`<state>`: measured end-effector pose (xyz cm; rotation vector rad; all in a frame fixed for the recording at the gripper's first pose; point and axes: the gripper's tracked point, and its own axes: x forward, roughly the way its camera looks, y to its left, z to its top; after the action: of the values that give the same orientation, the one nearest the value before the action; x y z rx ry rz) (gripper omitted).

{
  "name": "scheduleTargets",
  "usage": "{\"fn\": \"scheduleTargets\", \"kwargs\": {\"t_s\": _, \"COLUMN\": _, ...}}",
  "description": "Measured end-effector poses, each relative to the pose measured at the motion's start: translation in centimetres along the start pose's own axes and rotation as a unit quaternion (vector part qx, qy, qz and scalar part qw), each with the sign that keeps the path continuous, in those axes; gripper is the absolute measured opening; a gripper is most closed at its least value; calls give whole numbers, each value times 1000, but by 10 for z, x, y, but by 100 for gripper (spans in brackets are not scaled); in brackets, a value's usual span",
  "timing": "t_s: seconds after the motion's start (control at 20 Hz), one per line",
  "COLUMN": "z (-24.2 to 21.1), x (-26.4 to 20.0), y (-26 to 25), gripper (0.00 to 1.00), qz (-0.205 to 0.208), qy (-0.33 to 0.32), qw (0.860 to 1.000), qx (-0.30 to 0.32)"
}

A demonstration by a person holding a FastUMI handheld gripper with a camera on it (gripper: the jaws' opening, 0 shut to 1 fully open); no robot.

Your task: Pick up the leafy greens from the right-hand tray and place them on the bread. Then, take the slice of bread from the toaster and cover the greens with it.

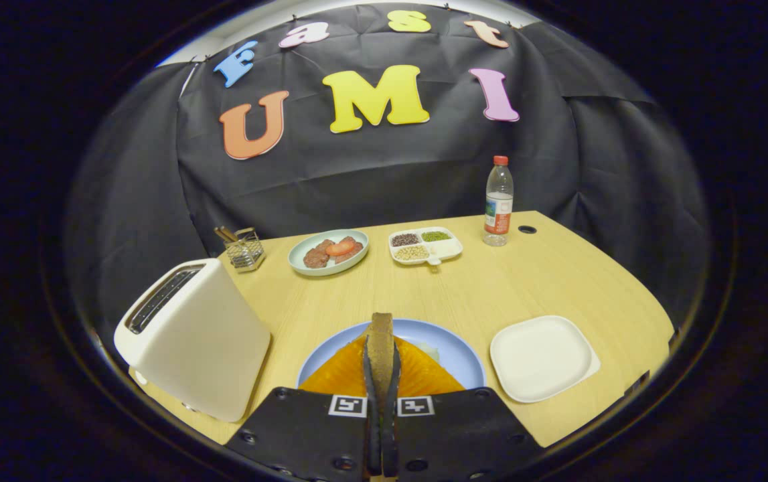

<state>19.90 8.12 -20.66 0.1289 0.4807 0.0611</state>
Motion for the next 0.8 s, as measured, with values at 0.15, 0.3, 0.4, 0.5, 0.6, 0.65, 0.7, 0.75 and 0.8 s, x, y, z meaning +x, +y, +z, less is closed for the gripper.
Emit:
{"fn": "scheduleTargets", "kwargs": {"t_s": 0.15, "z": -9, "x": 4, "y": -14, "gripper": 2, "qz": -3, "qy": 2, "qw": 1000, "qx": 0}}
{"fn": "scheduleTargets", "kwargs": {"t_s": 0.3, "z": -16, "x": 7, "y": -26, "gripper": 2, "qz": -8, "qy": 7, "qw": 1000, "qx": 4}}
{"fn": "scheduleTargets", "kwargs": {"t_s": 0.4, "z": -20, "x": 10, "y": -31, "gripper": 12, "qz": -4, "qy": 9, "qw": 1000, "qx": 7}}
{"fn": "scheduleTargets", "kwargs": {"t_s": 0.5, "z": -21, "x": 13, "y": -34, "gripper": 13, "qz": -4, "qy": 12, "qw": 1000, "qx": 7}}
{"fn": "scheduleTargets", "kwargs": {"t_s": 0.6, "z": -21, "x": 13, "y": -41, "gripper": 29, "qz": -15, "qy": 9, "qw": 1000, "qx": 0}}
{"fn": "scheduleTargets", "kwargs": {"t_s": 0.65, "z": -21, "x": 13, "y": -39, "gripper": 34, "qz": -12, "qy": 8, "qw": 1000, "qx": -2}}
{"fn": "scheduleTargets", "kwargs": {"t_s": 0.7, "z": -22, "x": 13, "y": -39, "gripper": 34, "qz": -14, "qy": 8, "qw": 1000, "qx": -4}}
{"fn": "scheduleTargets", "kwargs": {"t_s": 0.75, "z": -21, "x": 12, "y": -44, "gripper": 36, "qz": -23, "qy": 8, "qw": 1000, "qx": -8}}
{"fn": "scheduleTargets", "kwargs": {"t_s": 0.8, "z": -22, "x": 11, "y": -41, "gripper": 43, "qz": -20, "qy": 8, "qw": 1000, "qx": -11}}
